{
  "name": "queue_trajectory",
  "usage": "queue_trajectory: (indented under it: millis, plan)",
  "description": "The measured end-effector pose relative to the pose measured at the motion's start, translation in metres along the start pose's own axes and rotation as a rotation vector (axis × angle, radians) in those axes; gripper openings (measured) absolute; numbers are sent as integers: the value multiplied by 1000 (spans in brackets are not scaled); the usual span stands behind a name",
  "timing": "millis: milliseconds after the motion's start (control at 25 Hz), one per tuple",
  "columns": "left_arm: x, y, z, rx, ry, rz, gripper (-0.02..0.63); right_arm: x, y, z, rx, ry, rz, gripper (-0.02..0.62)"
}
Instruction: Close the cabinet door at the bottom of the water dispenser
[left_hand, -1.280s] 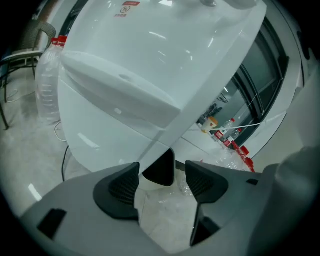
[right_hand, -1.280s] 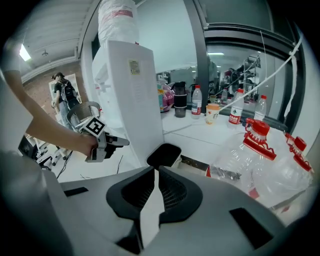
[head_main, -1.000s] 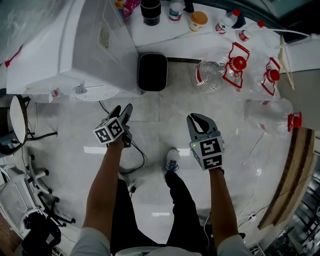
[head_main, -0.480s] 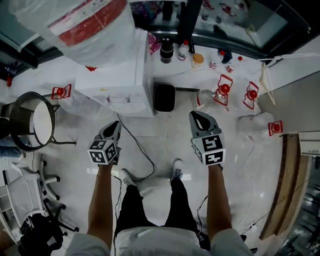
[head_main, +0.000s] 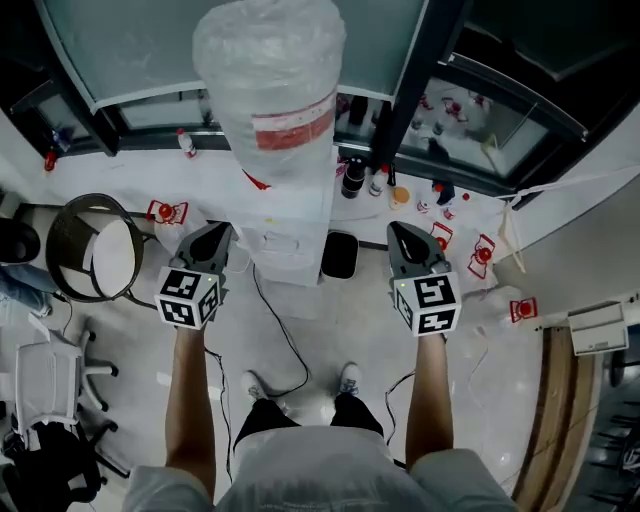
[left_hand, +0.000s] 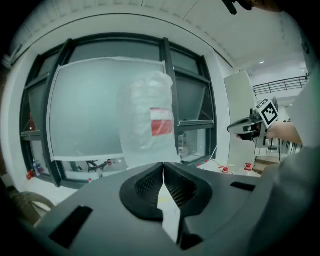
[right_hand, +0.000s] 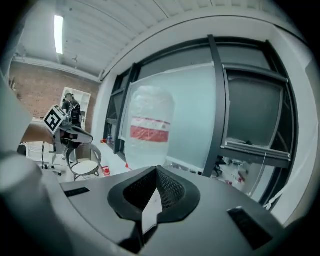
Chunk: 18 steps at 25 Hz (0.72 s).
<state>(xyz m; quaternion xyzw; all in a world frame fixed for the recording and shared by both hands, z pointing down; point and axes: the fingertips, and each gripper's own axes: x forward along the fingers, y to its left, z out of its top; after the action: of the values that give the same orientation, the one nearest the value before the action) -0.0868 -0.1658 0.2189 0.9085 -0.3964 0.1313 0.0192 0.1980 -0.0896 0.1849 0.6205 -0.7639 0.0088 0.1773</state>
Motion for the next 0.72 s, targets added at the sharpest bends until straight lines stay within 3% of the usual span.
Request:
queue_trajectory:
  millis: [160, 320, 720]
  plan:
    - [-29, 11, 72, 120, -87, 23, 25, -2, 13, 70, -89, -97, 17, 29]
    - [-63, 8, 120, 201, -159, 41, 25, -14, 32, 115, -132, -172, 50, 29]
    - [-104, -17, 174, 324, -251, 60, 25, -43, 58, 165, -222, -262, 98, 29]
